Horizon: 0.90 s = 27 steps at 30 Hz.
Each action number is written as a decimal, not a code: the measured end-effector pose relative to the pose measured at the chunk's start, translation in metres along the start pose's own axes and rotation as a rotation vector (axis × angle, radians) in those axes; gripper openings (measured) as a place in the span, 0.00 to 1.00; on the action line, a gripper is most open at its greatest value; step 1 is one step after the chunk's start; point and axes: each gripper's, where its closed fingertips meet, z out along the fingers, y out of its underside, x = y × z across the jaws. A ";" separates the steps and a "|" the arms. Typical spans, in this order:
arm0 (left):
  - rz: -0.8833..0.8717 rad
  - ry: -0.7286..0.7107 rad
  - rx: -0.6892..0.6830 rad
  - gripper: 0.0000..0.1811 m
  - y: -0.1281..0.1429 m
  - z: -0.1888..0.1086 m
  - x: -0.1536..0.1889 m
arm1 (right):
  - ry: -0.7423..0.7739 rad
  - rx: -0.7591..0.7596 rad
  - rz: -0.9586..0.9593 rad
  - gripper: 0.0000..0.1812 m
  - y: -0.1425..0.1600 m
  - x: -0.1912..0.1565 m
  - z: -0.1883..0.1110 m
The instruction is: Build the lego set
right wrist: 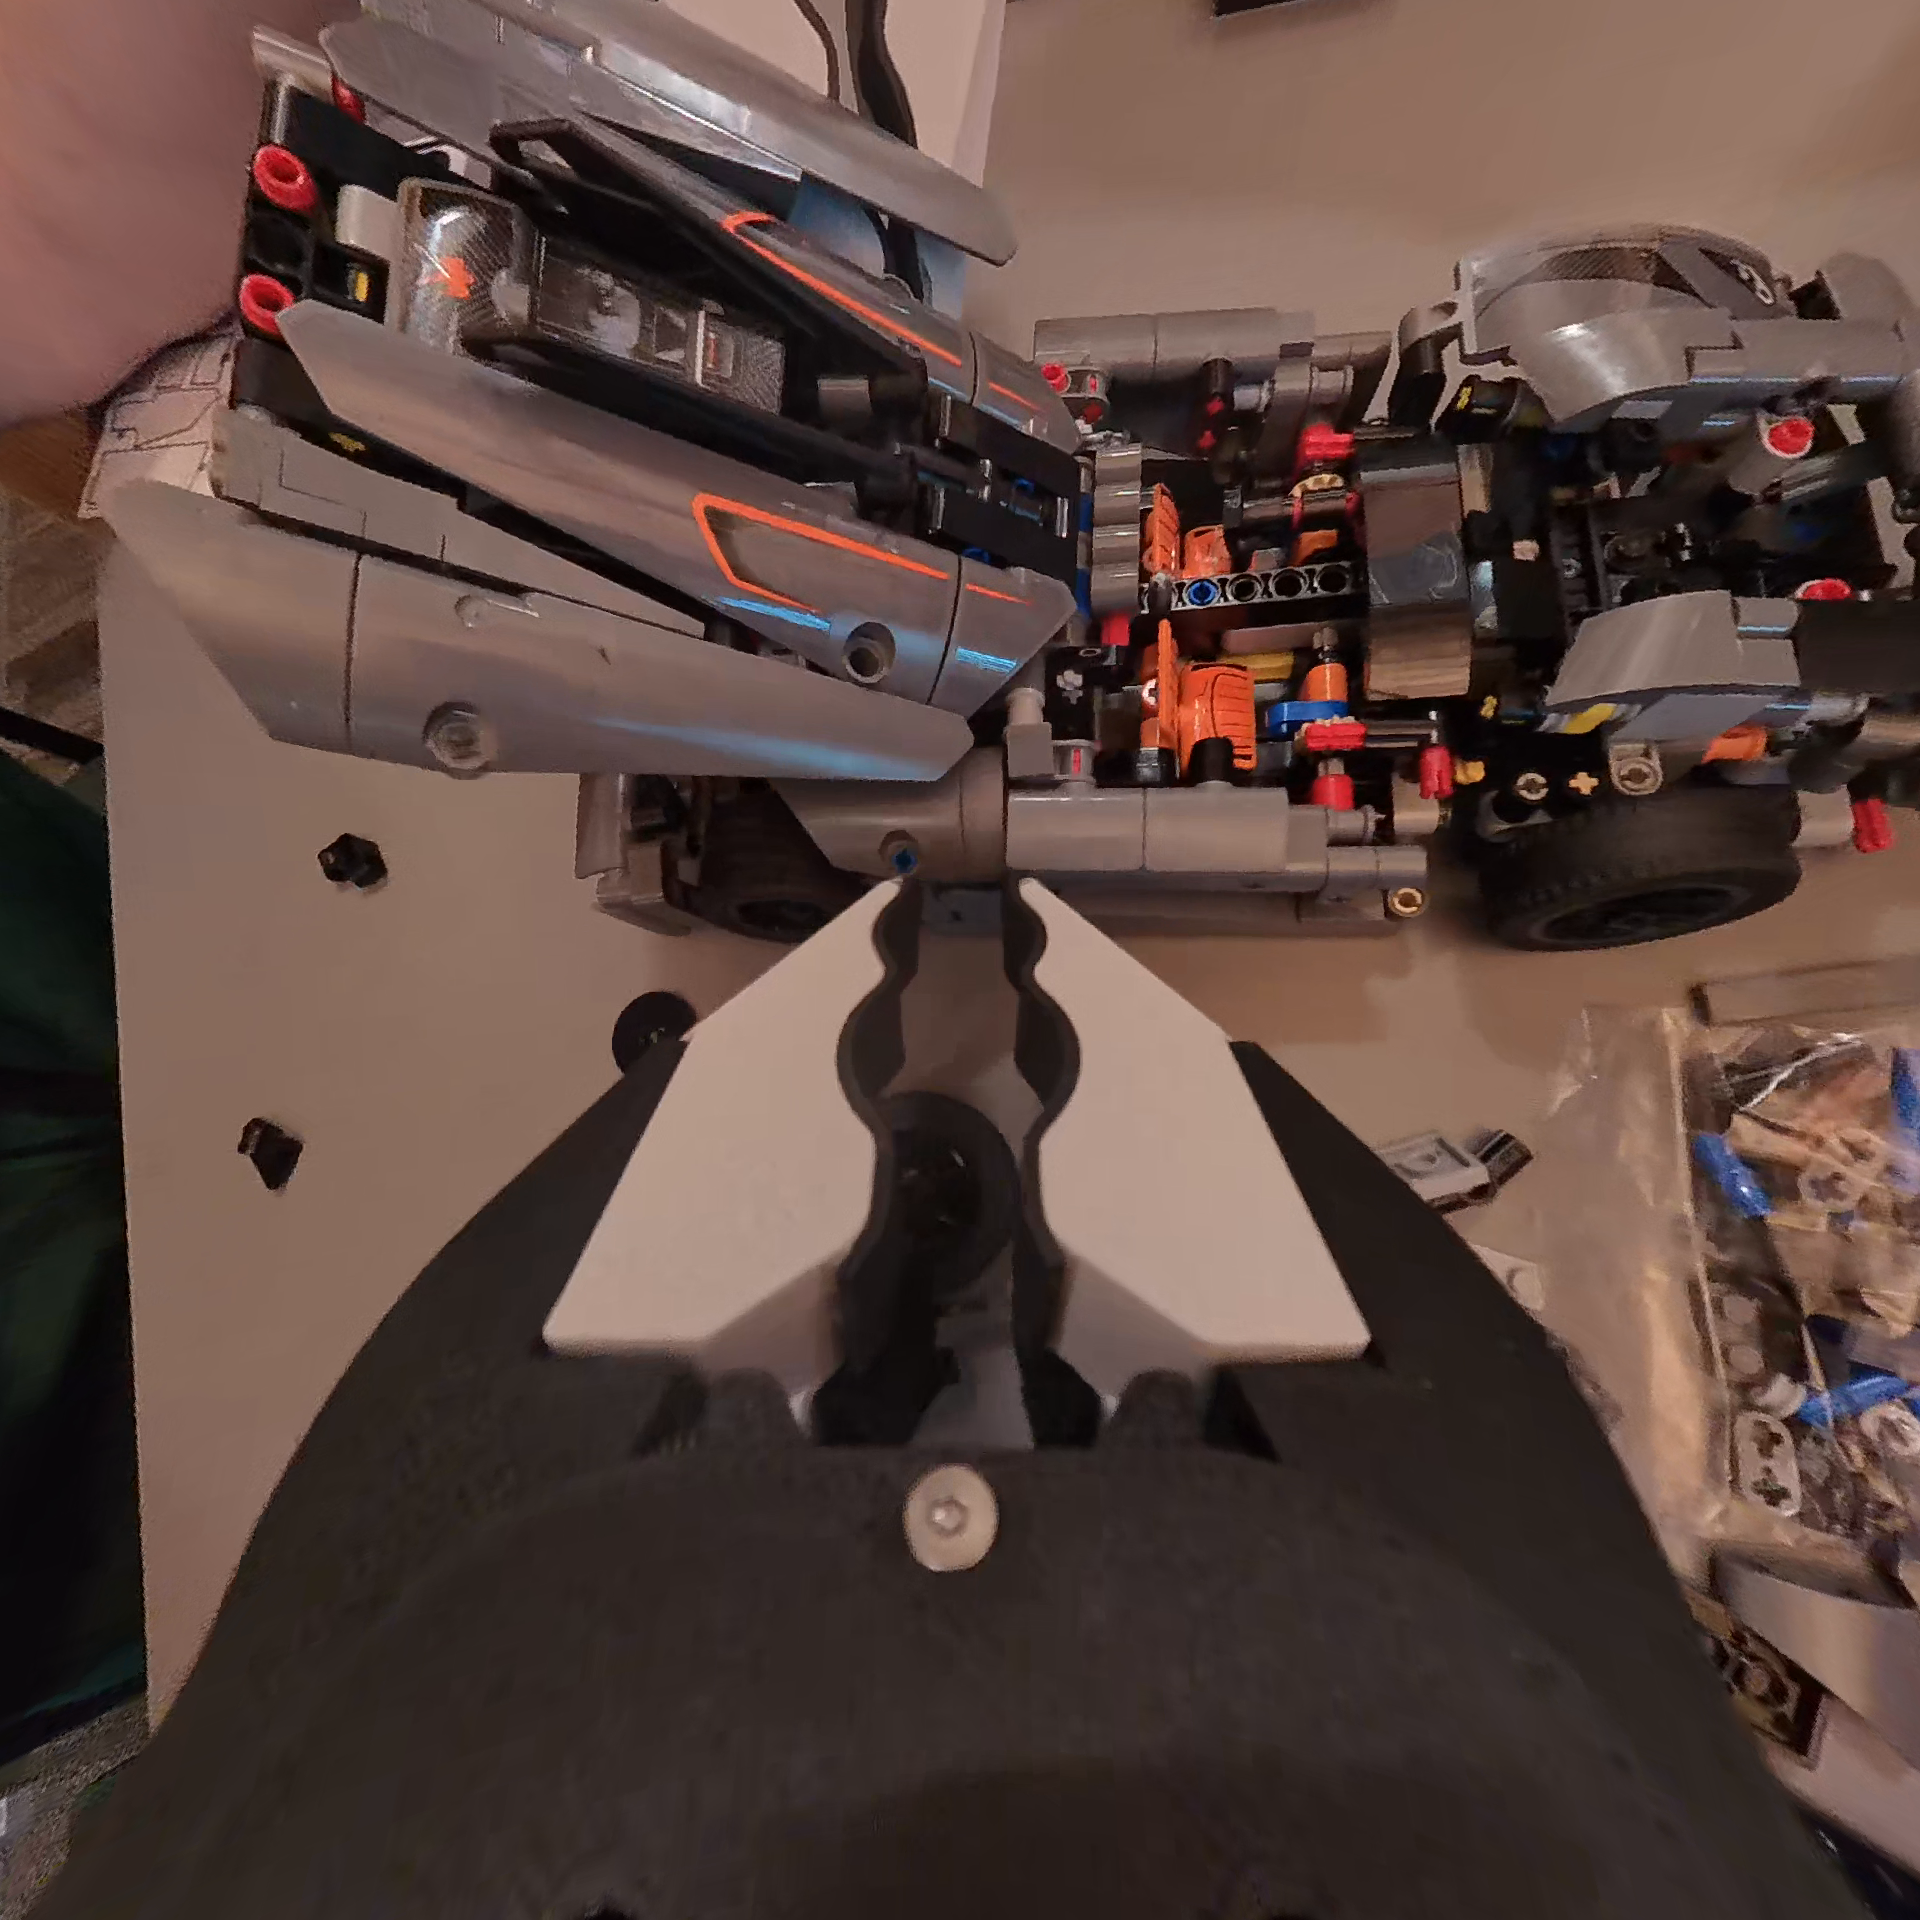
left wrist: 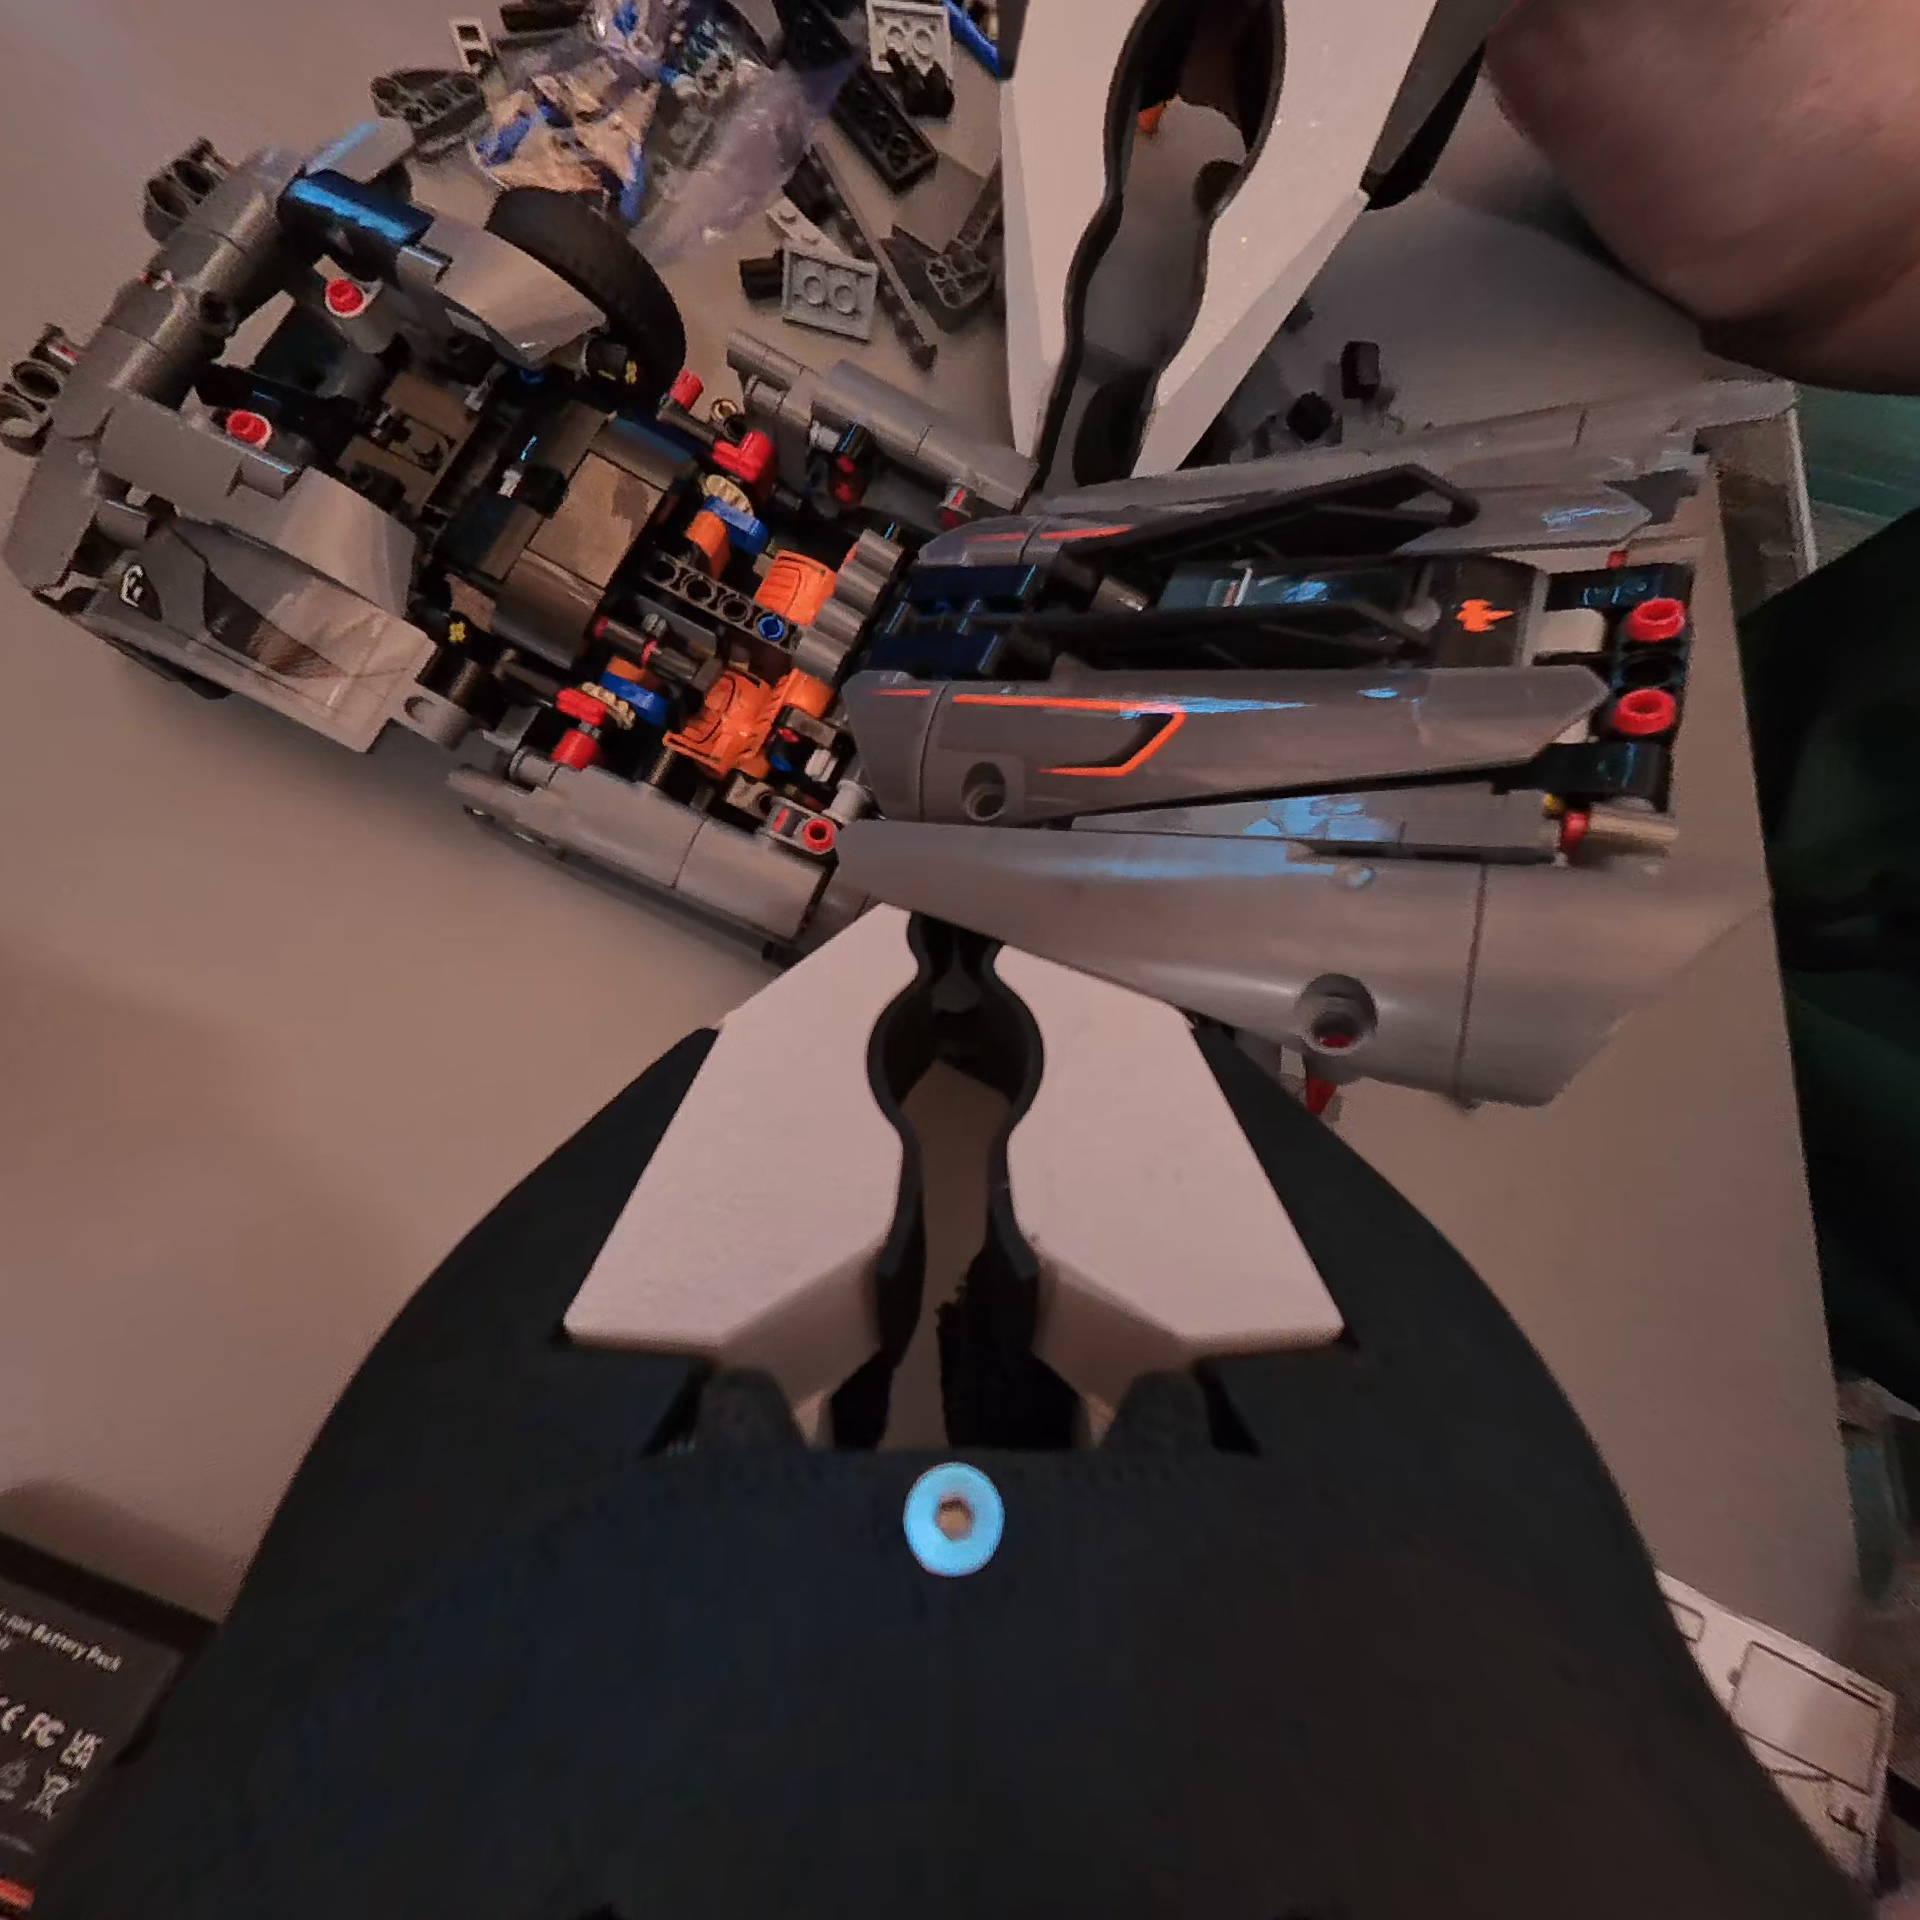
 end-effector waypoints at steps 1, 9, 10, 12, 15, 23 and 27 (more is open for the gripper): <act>0.001 0.014 -0.007 0.00 0.001 0.000 0.003 | -0.002 -0.004 -0.006 0.05 0.001 -0.001 0.001; -0.001 0.105 -0.053 0.00 0.010 -0.002 0.020 | -0.060 -0.037 -0.049 0.00 0.003 -0.014 0.004; 0.002 0.108 -0.055 0.00 0.010 -0.002 0.020 | -0.060 -0.039 -0.051 0.00 0.004 -0.014 0.005; 0.006 0.096 -0.049 0.00 0.009 -0.002 0.019 | -0.051 -0.054 -0.049 0.00 0.006 -0.012 0.007; -0.001 0.094 -0.041 0.00 0.008 -0.002 0.017 | -0.029 -0.071 -0.045 0.00 0.009 -0.008 0.012; -0.017 0.101 -0.030 0.00 0.007 -0.001 0.016 | -0.033 -0.063 -0.028 0.00 0.009 -0.005 0.012; -0.015 0.123 -0.046 0.00 0.010 -0.002 0.021 | -0.052 -0.072 -0.049 0.00 0.010 -0.010 0.013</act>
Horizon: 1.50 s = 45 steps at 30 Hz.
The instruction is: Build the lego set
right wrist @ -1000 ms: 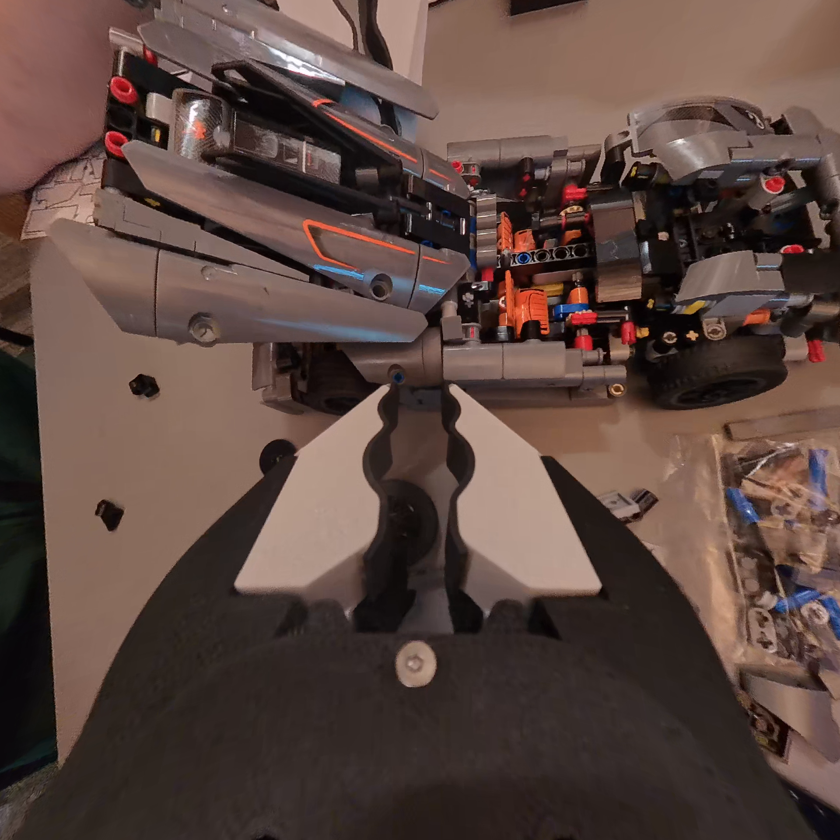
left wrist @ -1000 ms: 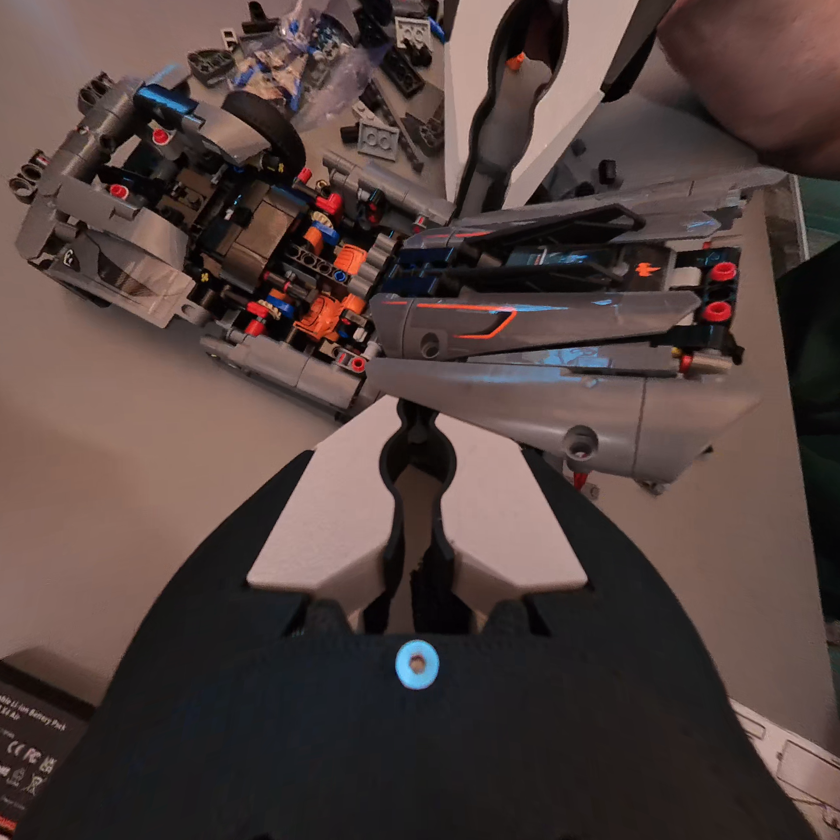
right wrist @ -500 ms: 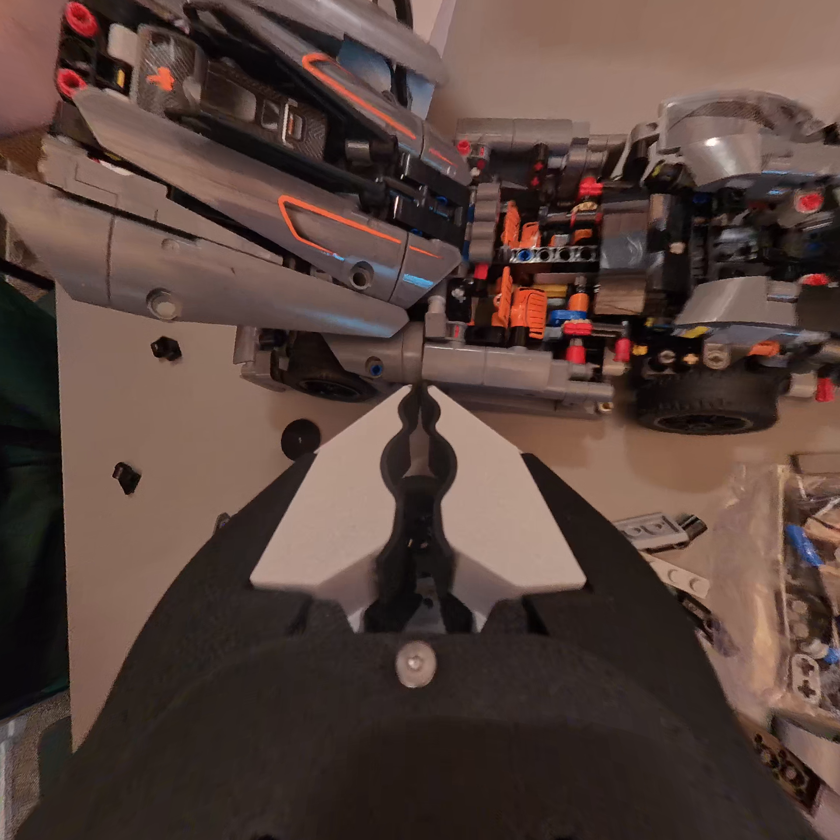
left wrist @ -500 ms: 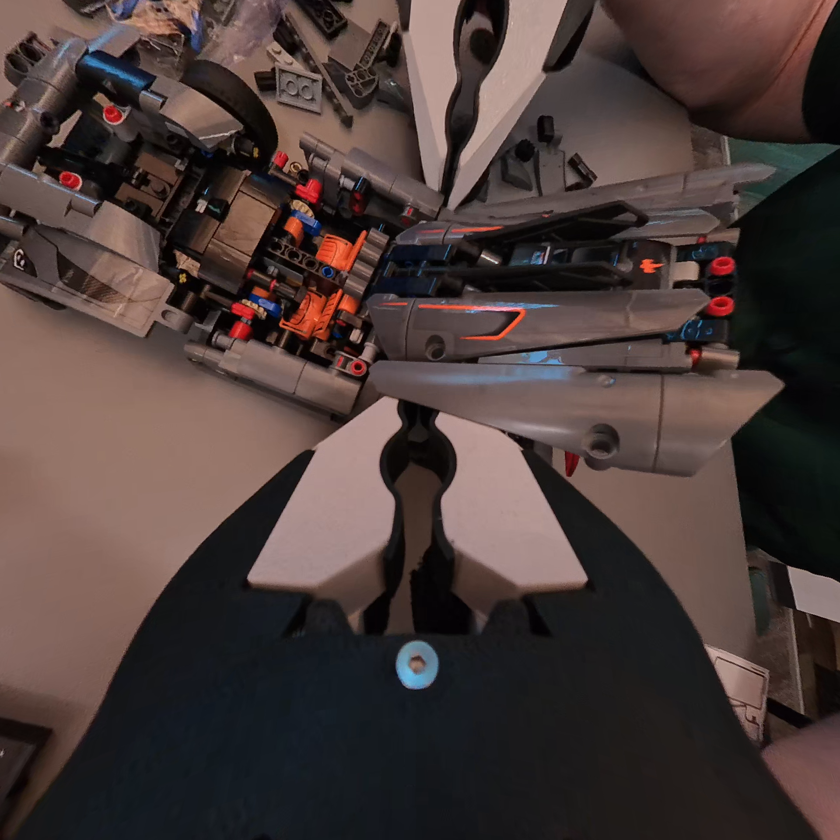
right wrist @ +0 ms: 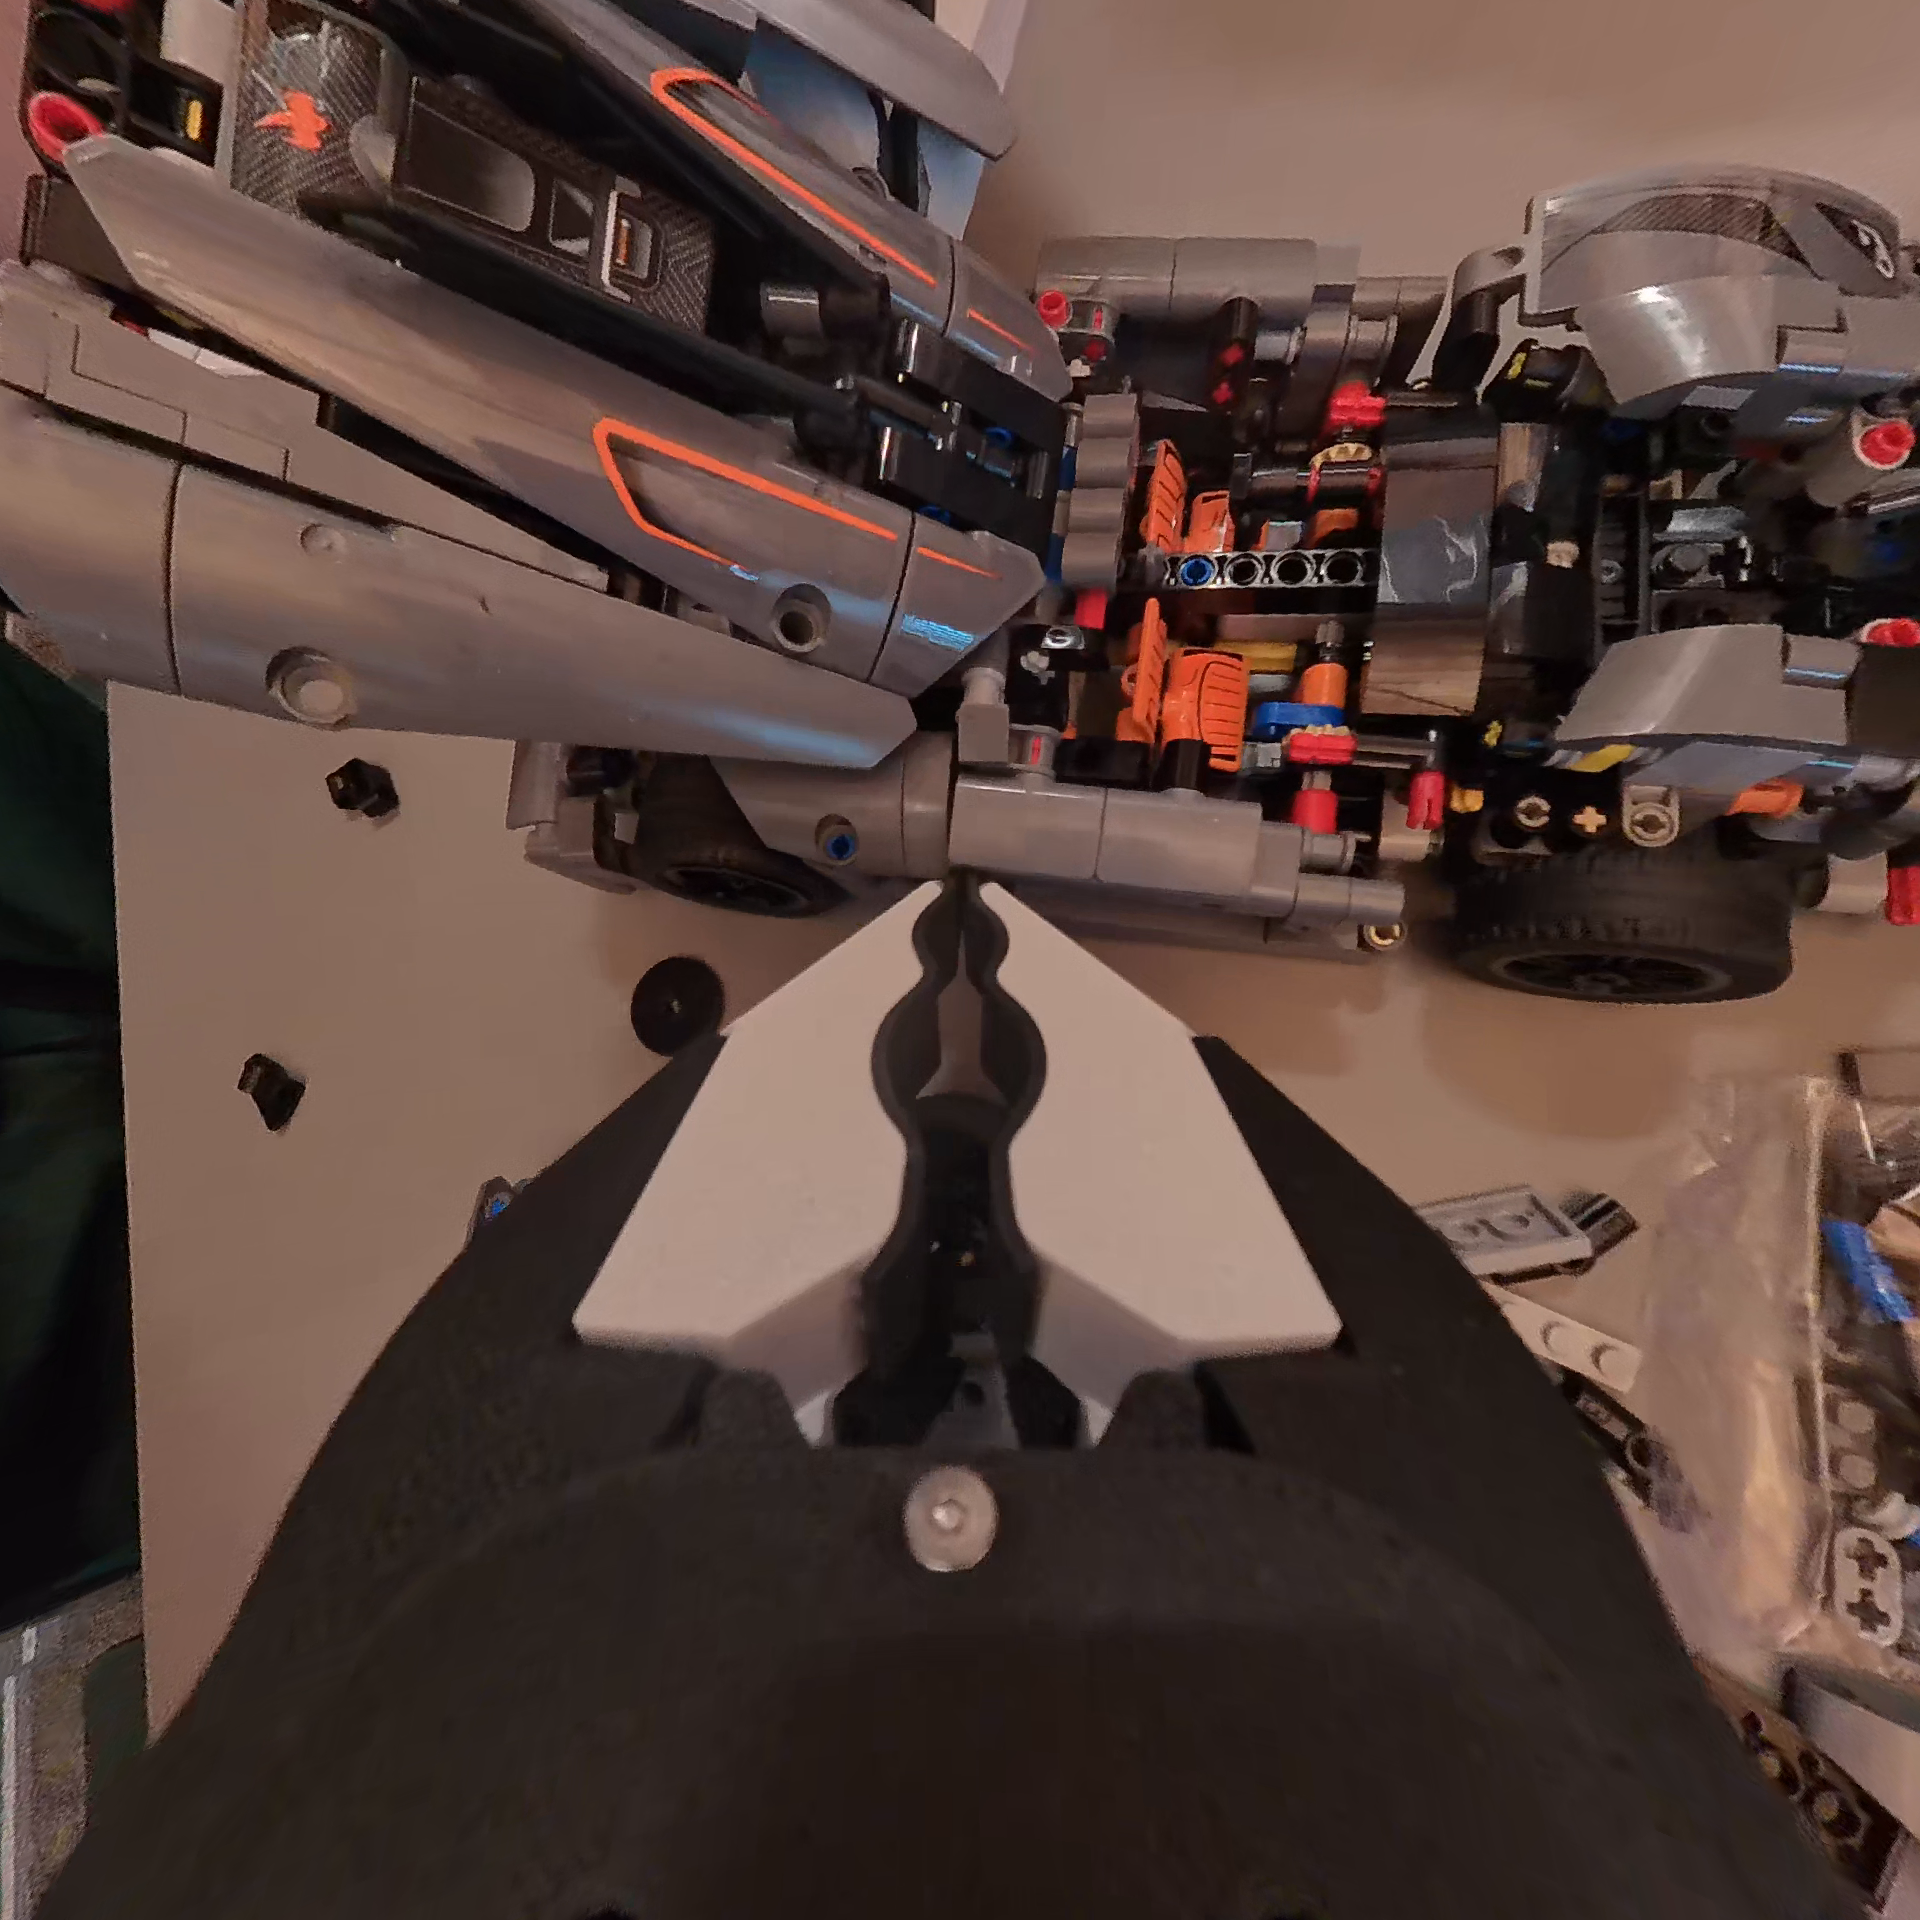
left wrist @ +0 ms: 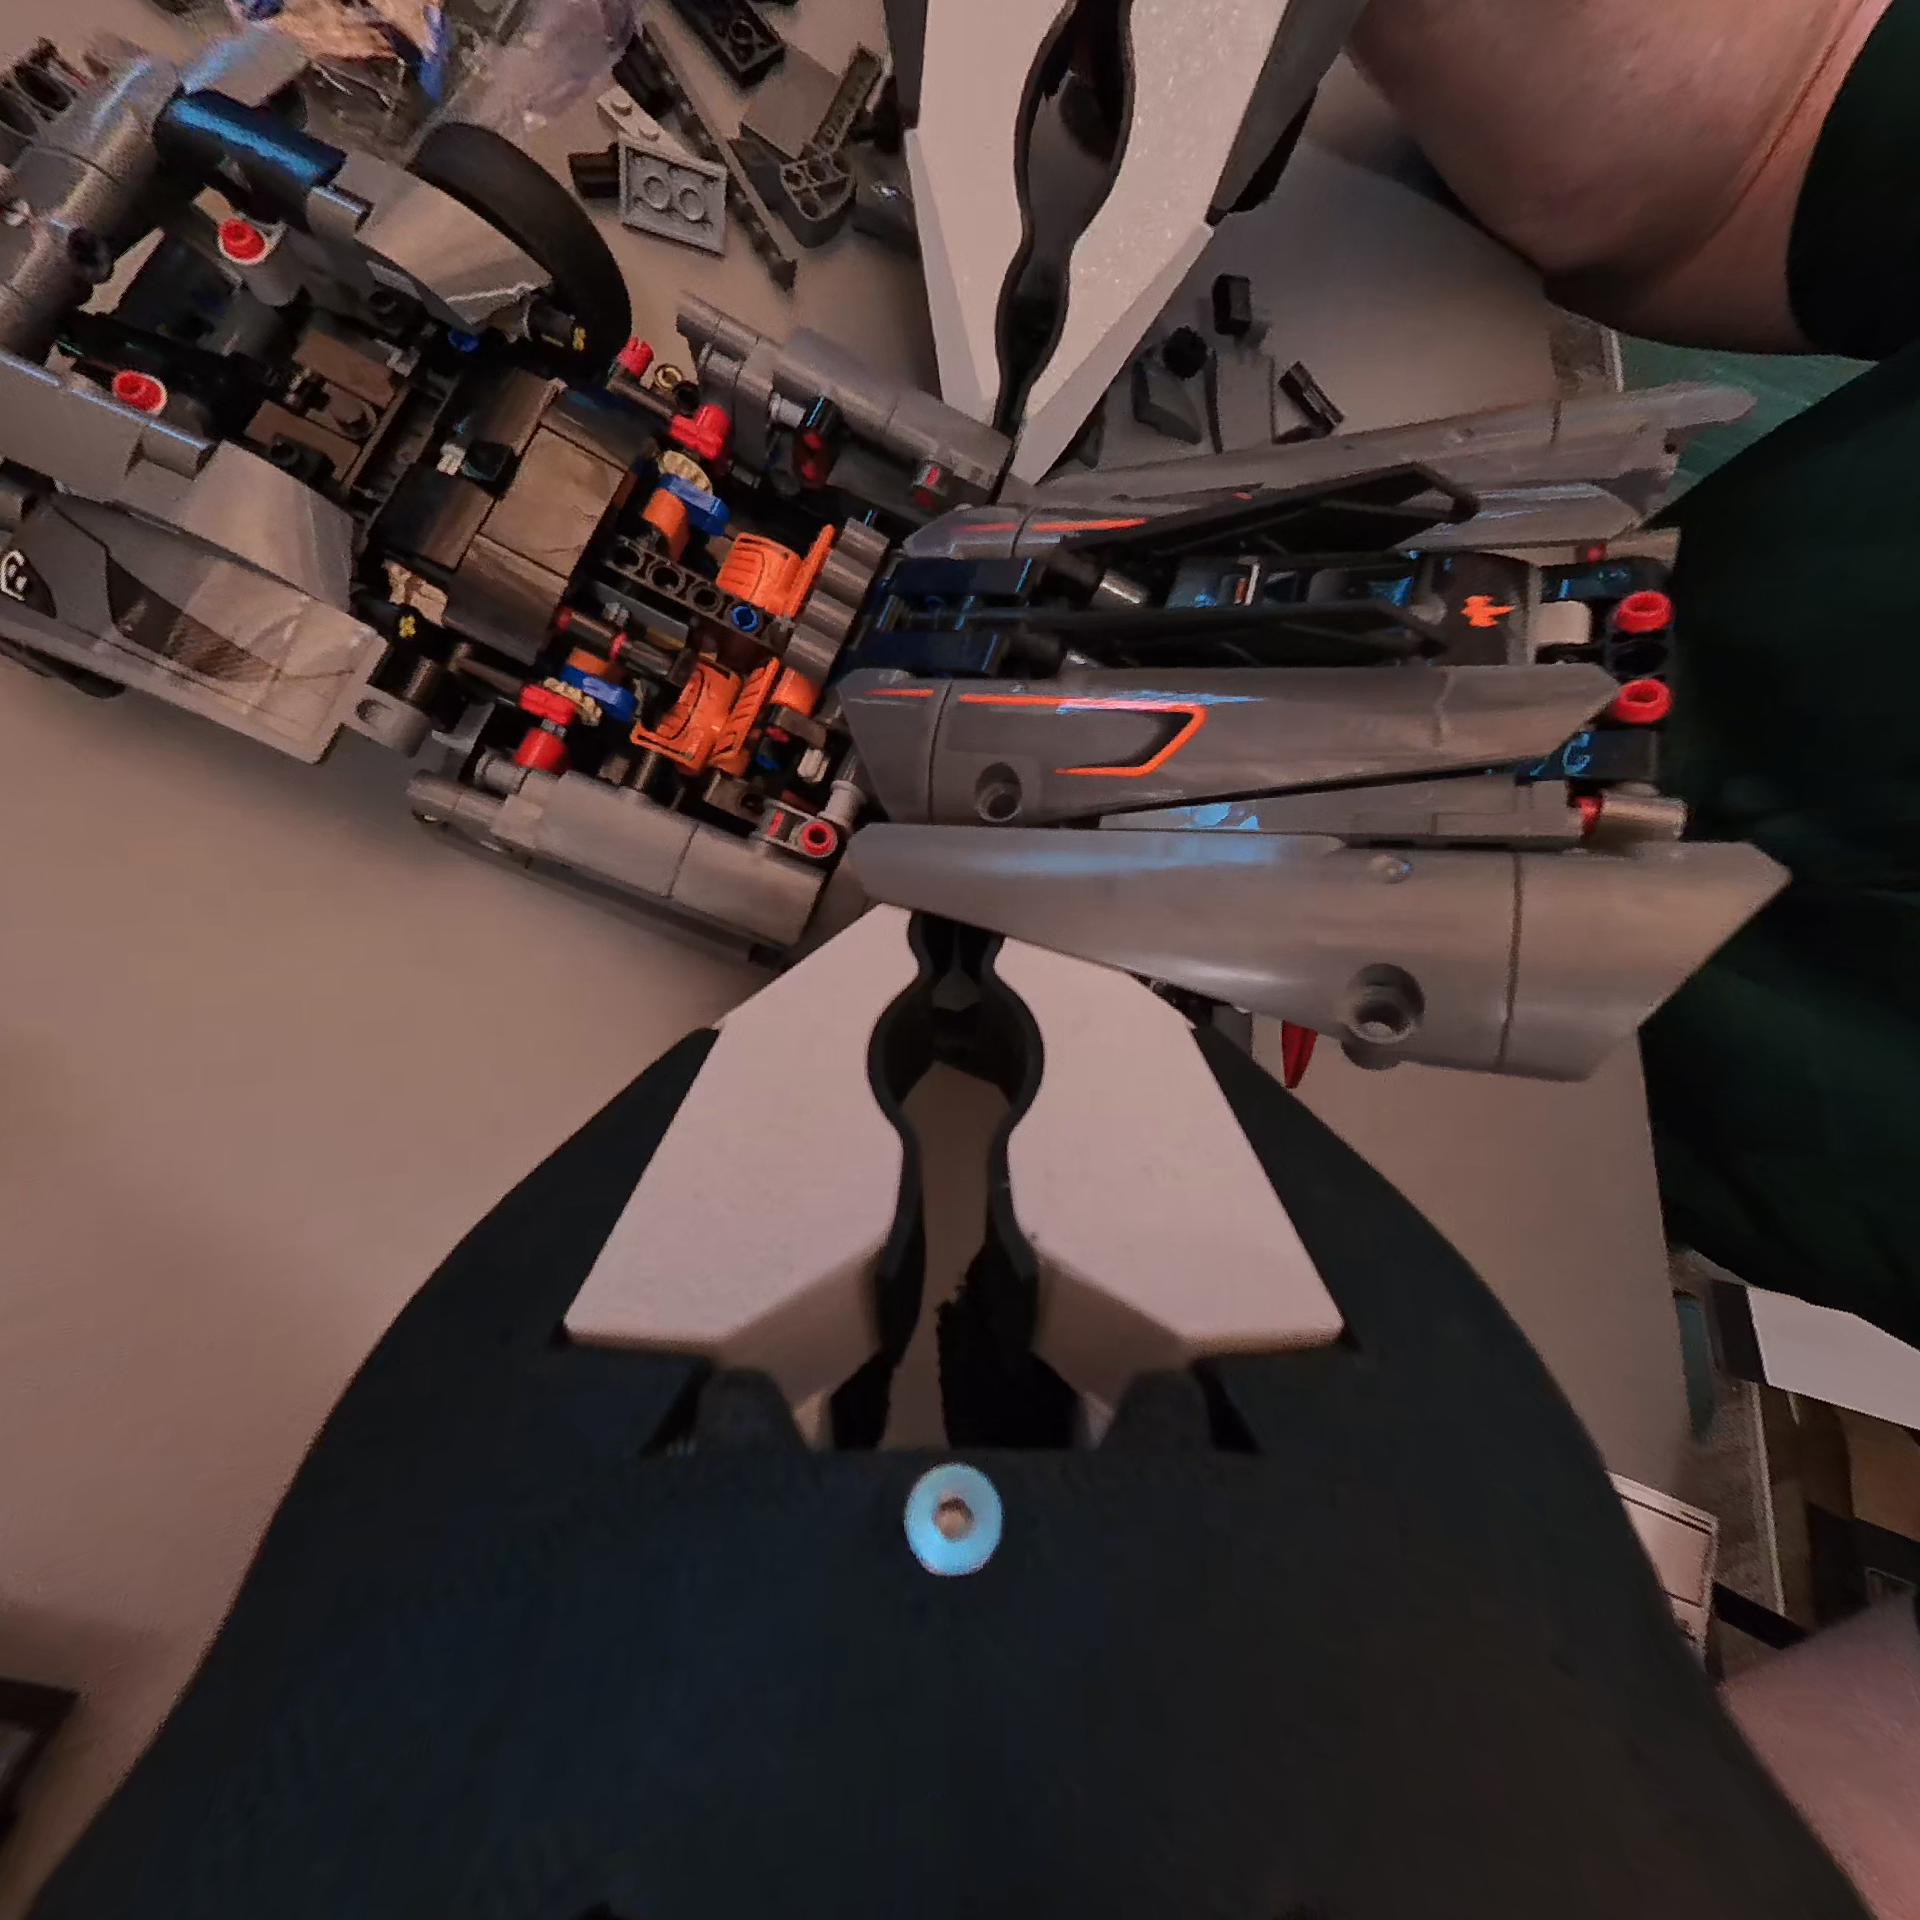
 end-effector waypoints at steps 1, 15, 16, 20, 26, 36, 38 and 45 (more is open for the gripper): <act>0.000 0.008 -0.006 0.00 0.001 0.000 0.002 | -0.006 -0.004 -0.008 0.00 0.000 -0.002 0.001; 0.006 0.082 -0.055 0.00 0.010 0.001 0.019 | -0.076 -0.032 -0.064 0.00 0.002 -0.018 0.005; 0.005 0.082 -0.054 0.00 0.010 0.001 0.019 | -0.076 -0.031 -0.063 0.00 0.002 -0.018 0.005; 0.004 0.083 -0.053 0.00 0.009 0.001 0.019 | -0.081 -0.029 -0.059 0.00 0.002 -0.018 0.005; 0.007 0.080 -0.058 0.00 0.010 0.001 0.019 | -0.083 -0.026 -0.061 0.00 0.002 -0.018 0.005; 0.023 0.056 -0.095 0.03 0.015 -0.006 0.020 | -0.106 -0.003 -0.057 0.00 0.002 -0.017 0.005; 0.018 0.028 -0.120 0.09 0.019 -0.009 0.016 | -0.110 -0.006 -0.055 0.00 0.003 -0.017 0.005; 0.026 0.015 -0.119 0.10 0.019 -0.008 0.012 | -0.109 -0.010 -0.063 0.01 0.004 -0.018 0.005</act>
